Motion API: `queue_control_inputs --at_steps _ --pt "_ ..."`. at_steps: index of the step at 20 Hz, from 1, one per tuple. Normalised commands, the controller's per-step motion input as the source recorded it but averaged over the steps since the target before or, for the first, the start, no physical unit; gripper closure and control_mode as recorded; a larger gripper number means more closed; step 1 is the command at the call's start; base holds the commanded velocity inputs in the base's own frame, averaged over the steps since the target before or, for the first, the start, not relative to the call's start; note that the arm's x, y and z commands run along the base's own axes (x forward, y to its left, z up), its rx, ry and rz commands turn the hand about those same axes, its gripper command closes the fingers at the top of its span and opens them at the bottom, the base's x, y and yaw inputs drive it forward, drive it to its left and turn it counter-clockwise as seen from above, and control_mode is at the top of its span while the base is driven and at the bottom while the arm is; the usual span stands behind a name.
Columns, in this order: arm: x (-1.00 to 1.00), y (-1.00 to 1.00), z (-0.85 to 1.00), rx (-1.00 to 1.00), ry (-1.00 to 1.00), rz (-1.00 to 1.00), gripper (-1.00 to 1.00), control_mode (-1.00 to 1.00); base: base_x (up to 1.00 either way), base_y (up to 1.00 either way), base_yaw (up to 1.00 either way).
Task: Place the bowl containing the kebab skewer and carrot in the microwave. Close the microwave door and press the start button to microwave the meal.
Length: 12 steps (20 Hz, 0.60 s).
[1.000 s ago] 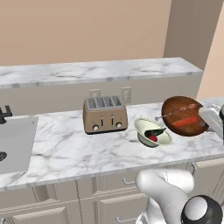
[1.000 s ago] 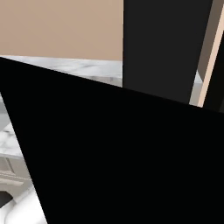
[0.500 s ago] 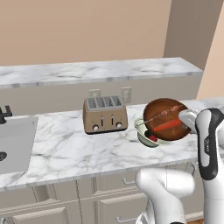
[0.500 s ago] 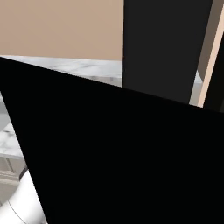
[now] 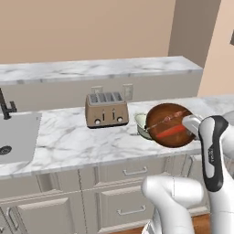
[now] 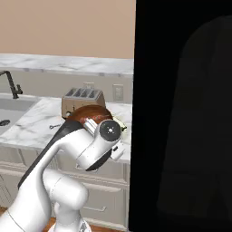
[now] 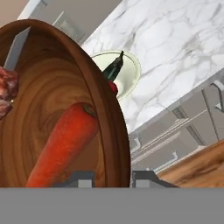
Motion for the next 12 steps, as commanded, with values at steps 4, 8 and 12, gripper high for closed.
queue_control_inputs --at_steps 4,8,12 --pt "0.00 0.00 0.00 0.00 0.00 0.00 1.00 1.00 -0.56 -0.06 -0.25" --pt "0.00 0.00 0.00 0.00 0.00 0.00 1.00 1.00 -0.38 0.00 -0.65" --pt "0.00 0.00 0.00 0.00 0.00 0.00 1.00 1.00 -0.58 0.00 -0.70"
